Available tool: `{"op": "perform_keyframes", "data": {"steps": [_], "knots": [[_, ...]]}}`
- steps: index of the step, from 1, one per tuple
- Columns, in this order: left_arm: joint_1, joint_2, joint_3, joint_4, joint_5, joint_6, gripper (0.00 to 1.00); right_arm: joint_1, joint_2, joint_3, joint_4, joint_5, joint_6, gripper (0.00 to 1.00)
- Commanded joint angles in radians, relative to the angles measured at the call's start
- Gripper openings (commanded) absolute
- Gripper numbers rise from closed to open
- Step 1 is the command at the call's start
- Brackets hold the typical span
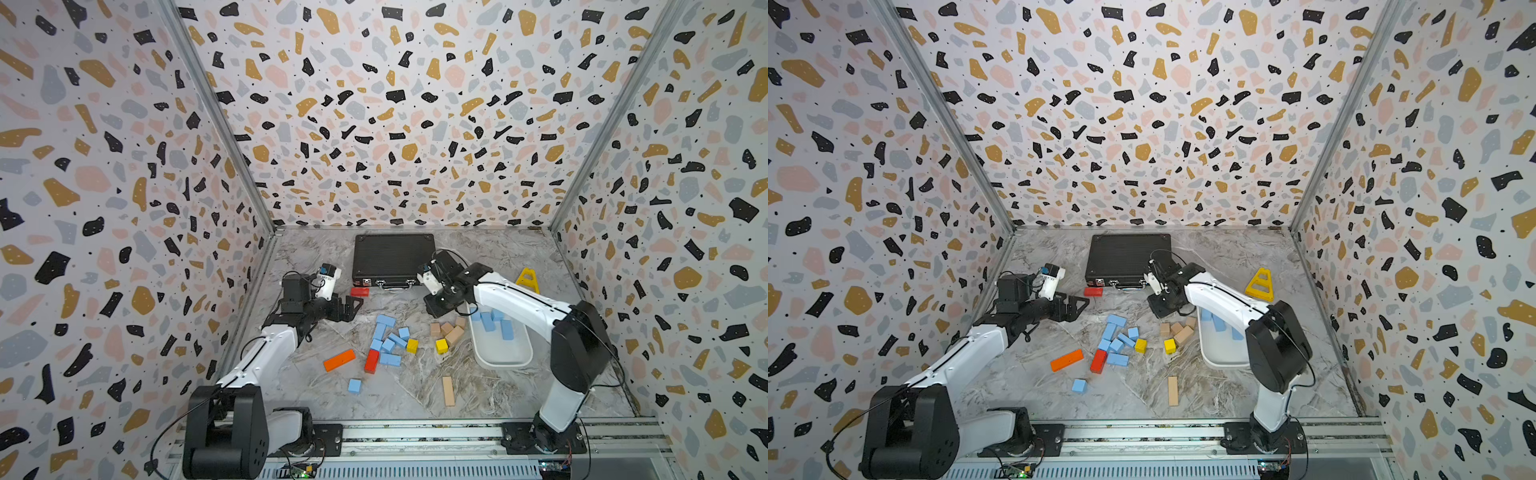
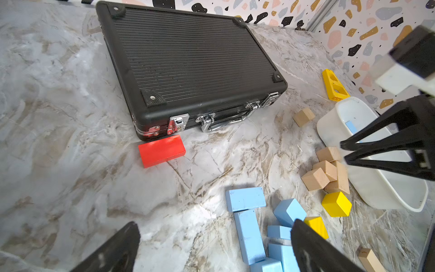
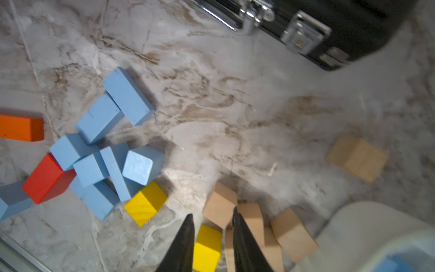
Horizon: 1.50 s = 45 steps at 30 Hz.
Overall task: Pick out the blue building blocks
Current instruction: Pick up the building block from the center of the board.
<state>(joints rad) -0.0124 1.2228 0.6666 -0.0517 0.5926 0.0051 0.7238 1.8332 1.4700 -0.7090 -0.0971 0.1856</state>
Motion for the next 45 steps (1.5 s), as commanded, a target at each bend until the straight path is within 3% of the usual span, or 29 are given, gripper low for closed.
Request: {"op": "perform_keyframes", "data": {"steps": [1,7,14,34,45], "knots": [[0.01,-0.026,0.011,0.009,0.009,0.025,1.0,0.033,0.054,0.1,-0.079,0.016,0.017,0.31],[0.012,-0.017,0.01,0.011,0.019,0.03,1.0,0.095,0.148,0.173,-0.066,0.025,0.128,0.39],[0.012,-0.019,0.008,0.011,0.028,0.027,1.0,0.14,0.258,0.277,-0.138,0.082,0.116,0.43],[0.012,-0.022,0.002,0.019,0.043,0.028,1.0,0.181,0.325,0.289,-0.145,0.03,0.133,0.46],[0.012,-0.022,-0.001,0.02,0.05,0.028,1.0,0.182,0.32,0.265,-0.17,0.092,0.133,0.44]]}}
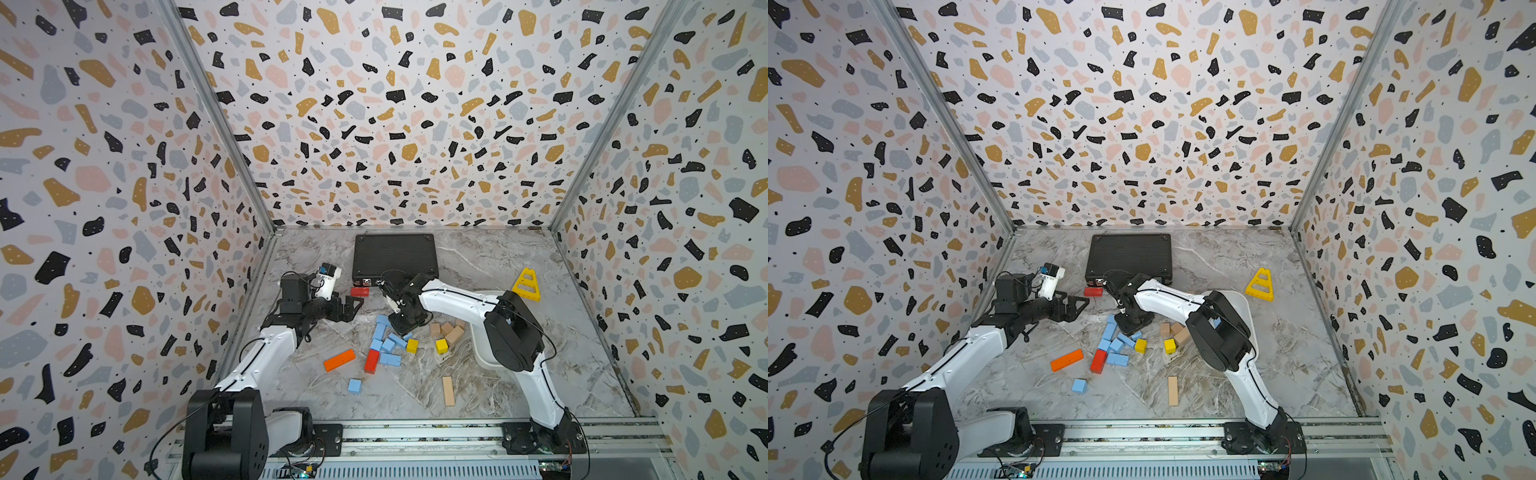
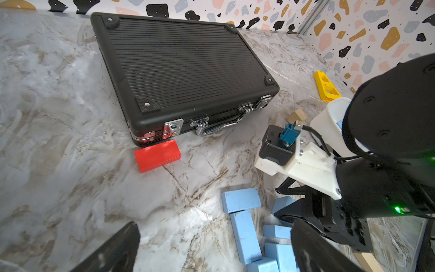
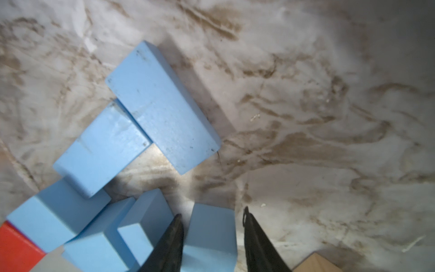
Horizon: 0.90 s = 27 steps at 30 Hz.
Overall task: Pick out the blue building blocks
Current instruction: Pick up the building block from the center of the board.
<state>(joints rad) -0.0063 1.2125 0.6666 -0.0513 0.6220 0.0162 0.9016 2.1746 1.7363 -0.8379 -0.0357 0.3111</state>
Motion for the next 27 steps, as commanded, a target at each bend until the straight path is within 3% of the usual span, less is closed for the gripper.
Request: {"op": "perform_keyframes", "data": {"steps": [1,6,12,27], "knots": [[0.006,-0.012,-0.003,0.022,0.022,0.017,1.0,0.005,-0.023,-0.004,-0.04,0.03,0.008,0.43],[0.006,-0.009,-0.006,0.027,0.03,0.016,1.0,0.005,-0.025,-0.008,-0.041,0.02,0.014,0.38],[0.006,-0.007,-0.01,0.034,0.045,0.011,1.0,0.005,-0.02,-0.002,-0.048,0.012,0.02,0.45],[0.006,-0.014,-0.019,0.043,0.062,0.006,1.0,0.004,-0.02,-0.01,-0.061,0.008,0.022,0.42]]}}
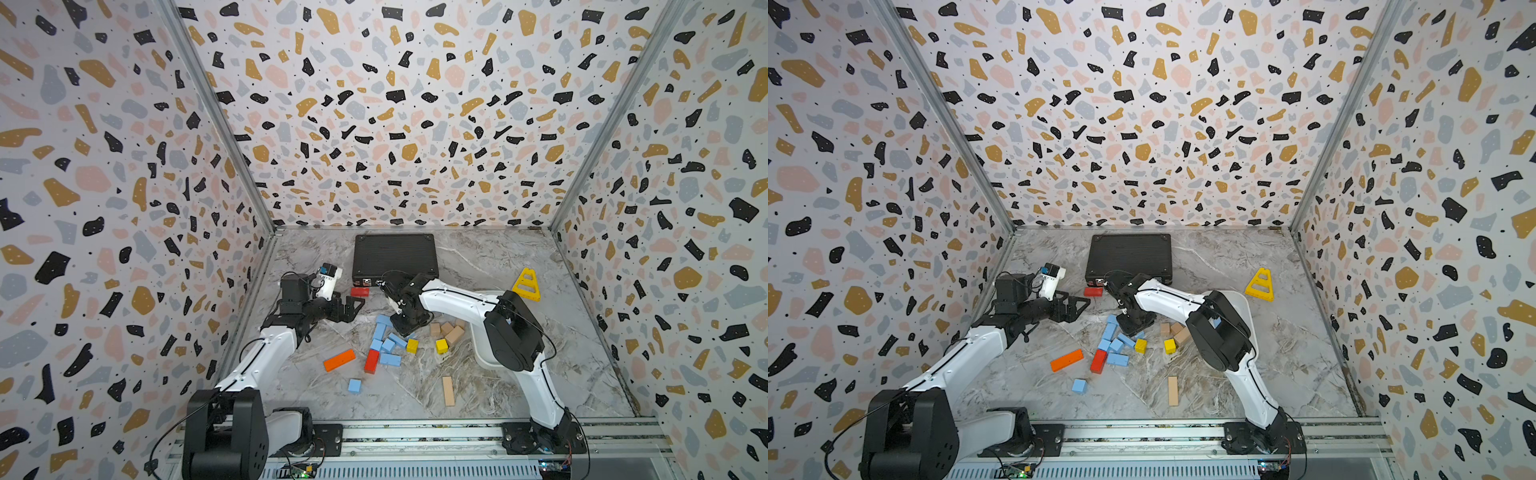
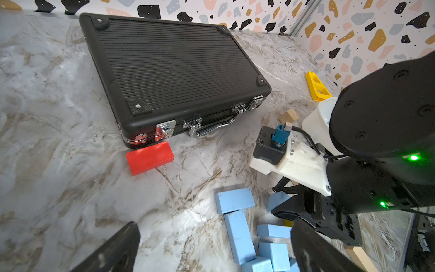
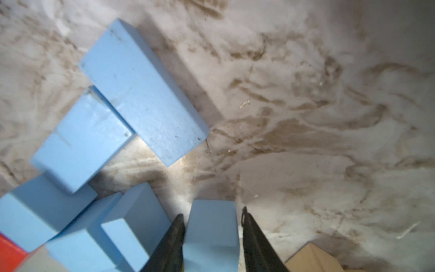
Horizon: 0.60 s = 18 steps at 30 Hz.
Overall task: Pick out the blue building blocks
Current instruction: Pick up the building block from the center of the board.
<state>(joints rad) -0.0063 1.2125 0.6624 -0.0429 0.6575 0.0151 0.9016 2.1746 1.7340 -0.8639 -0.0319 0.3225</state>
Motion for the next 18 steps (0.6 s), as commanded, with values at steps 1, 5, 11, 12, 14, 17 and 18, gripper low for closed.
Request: {"op": "perform_keyframes", "data": {"steps": [1,5,11,12,14,17,18], "knots": [[0.006,-0.016,-0.015,0.035,0.028,0.007,1.0,0.005,-0.019,-0.01,-0.035,0.004,0.011,0.42],[0.006,-0.016,-0.02,0.039,0.036,0.008,1.0,0.005,-0.02,-0.01,-0.036,0.006,0.011,0.35],[0.006,-0.015,-0.029,0.049,0.068,0.004,1.0,0.003,-0.053,-0.01,-0.03,0.026,0.01,0.27],[0.006,-0.012,-0.029,0.056,0.085,-0.007,1.0,0.002,-0.071,-0.011,-0.029,0.037,0.005,0.26],[-0.001,-0.004,-0.025,0.068,0.118,-0.048,1.0,-0.009,-0.113,-0.019,-0.03,0.052,0.0,0.25],[-0.045,0.002,-0.015,0.072,0.157,-0.07,1.0,-0.046,-0.193,-0.046,-0.028,0.05,0.0,0.25],[-0.066,0.006,-0.01,0.067,0.167,-0.071,1.0,-0.062,-0.224,-0.06,-0.027,0.053,0.002,0.25]]}}
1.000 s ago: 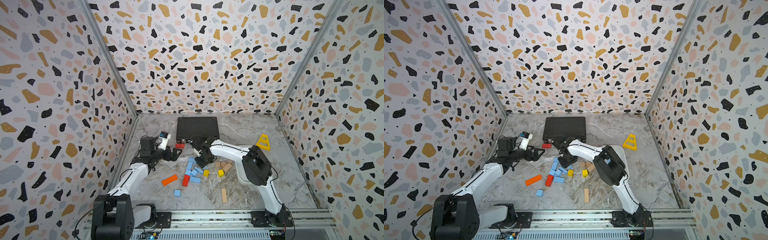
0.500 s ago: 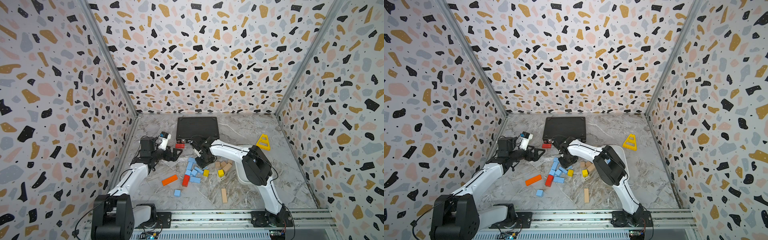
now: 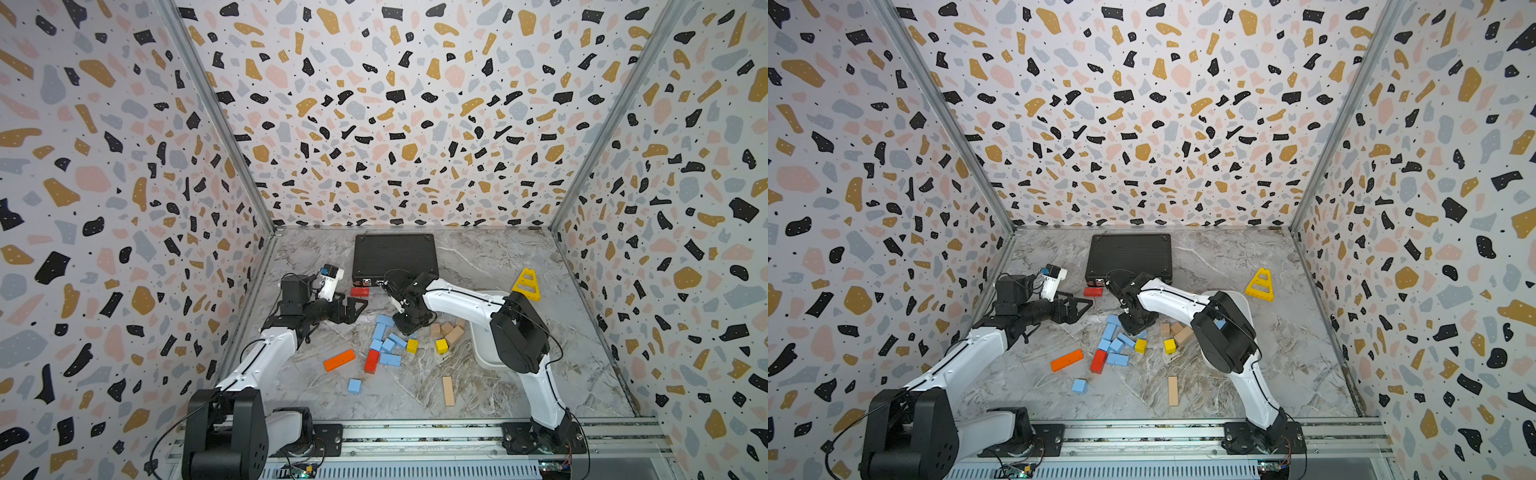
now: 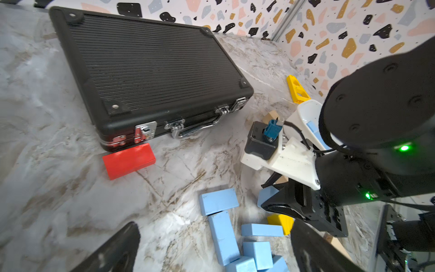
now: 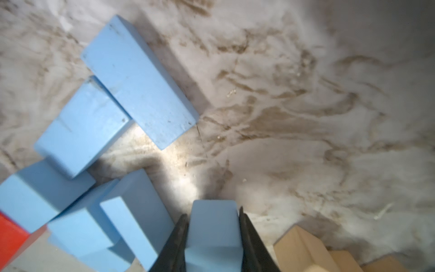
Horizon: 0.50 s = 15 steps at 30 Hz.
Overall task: Pick out the blue building blocks
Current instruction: Pick up the building block from the center of the board, then place the building block in the storage box.
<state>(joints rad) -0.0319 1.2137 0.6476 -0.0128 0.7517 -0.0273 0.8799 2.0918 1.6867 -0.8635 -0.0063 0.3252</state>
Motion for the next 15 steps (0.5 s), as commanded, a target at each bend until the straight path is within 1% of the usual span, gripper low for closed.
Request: {"op": "perform_keyframes", "data": {"steps": [1,3,7,9,12,15], "knots": [[-0.06,0.009,0.009,0.034,0.087,-0.03,1.0,-0.054,-0.171,-0.027,-0.029,0.03,-0.001,0.25],[-0.107,0.024,0.013,0.034,0.117,-0.036,1.0,-0.091,-0.246,-0.071,-0.029,0.036,0.003,0.25],[-0.208,0.051,0.033,0.001,0.122,-0.031,1.0,-0.186,-0.391,-0.205,-0.027,0.039,0.007,0.25],[-0.253,0.071,0.039,0.002,0.128,-0.025,1.0,-0.25,-0.47,-0.288,-0.028,0.036,-0.002,0.25],[-0.302,0.104,0.056,-0.004,0.118,-0.017,1.0,-0.363,-0.567,-0.391,-0.036,-0.004,-0.019,0.25],[-0.329,0.148,0.089,-0.019,0.121,-0.018,1.0,-0.466,-0.622,-0.467,-0.072,-0.027,-0.057,0.25]]}}
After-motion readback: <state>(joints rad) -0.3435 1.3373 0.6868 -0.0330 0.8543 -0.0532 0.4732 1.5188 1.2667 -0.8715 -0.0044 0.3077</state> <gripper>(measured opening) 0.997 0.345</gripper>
